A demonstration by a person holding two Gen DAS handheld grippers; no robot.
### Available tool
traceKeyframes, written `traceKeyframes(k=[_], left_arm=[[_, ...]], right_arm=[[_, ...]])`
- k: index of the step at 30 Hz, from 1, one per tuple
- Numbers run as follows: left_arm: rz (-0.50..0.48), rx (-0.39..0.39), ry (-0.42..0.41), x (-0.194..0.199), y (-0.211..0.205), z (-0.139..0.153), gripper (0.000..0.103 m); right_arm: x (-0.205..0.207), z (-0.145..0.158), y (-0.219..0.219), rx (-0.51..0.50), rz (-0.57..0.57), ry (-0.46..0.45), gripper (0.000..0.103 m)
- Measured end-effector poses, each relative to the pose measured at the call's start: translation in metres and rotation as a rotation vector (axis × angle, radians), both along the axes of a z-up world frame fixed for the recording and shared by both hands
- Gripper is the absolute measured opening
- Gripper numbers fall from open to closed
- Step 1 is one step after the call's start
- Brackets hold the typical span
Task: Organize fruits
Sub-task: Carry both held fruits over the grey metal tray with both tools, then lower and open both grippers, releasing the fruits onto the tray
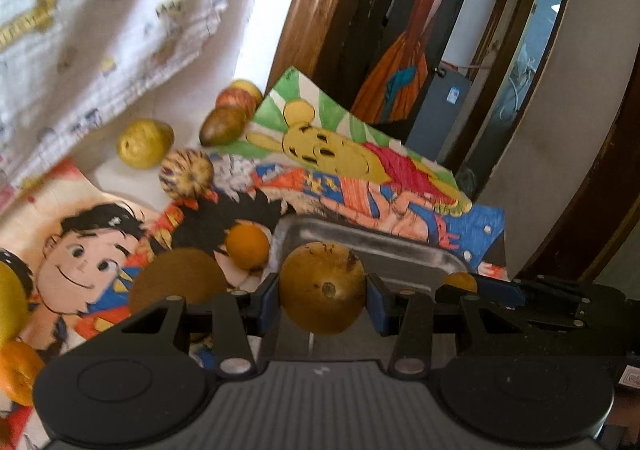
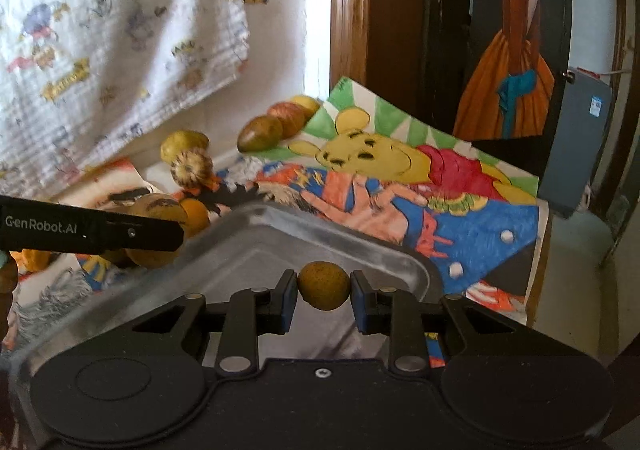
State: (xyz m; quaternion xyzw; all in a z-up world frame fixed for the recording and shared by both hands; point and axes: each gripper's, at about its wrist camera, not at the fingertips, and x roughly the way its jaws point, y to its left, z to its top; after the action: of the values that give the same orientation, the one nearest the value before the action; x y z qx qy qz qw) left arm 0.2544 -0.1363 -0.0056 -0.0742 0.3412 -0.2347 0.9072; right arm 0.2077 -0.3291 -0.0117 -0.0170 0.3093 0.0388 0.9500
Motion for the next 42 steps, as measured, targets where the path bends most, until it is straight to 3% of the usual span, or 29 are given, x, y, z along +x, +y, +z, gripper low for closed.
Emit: traceKeyframes(k=[18, 22, 26, 28, 32, 38, 42], left_arm=[[-0.016, 0.043, 0.08, 0.0, -0.006, -0.018, 0.05], [-0.01, 0.03, 0.07, -0.002, -0.004, -0.015, 0.051], [-0.019, 0.015, 0.044, -0.008, -0.002, -0.005, 0.057], [-0.015, 0.012, 0.027, -0.013, 0.0, 0.001, 0.061], [0.025, 0.007, -0.021, -0.025, 0.01, 0.014, 0.084], [0.09, 0.015, -0.099, -0.046, 0.029, 0.035, 0.103], [0.124, 0.024, -0.137, -0.062, 0.042, 0.046, 0.103]], right_arm=[[0.0, -0.016, 0.002, -0.011, -0.006, 0.048, 0.031], [-0.003, -0.015, 0.001, -0.007, -0.01, 0.044, 0.032], [-0.006, -0.01, 0.0, -0.006, -0.011, 0.032, 0.034], [-0.009, -0.006, 0.0, -0.005, -0.014, 0.023, 0.038], [-0.02, 0.004, 0.0, -0.003, -0.02, -0.008, 0.047], [-0.037, 0.019, 0.005, 0.01, -0.022, -0.047, 0.068], [-0.052, 0.031, 0.012, 0.022, -0.016, -0.08, 0.084]])
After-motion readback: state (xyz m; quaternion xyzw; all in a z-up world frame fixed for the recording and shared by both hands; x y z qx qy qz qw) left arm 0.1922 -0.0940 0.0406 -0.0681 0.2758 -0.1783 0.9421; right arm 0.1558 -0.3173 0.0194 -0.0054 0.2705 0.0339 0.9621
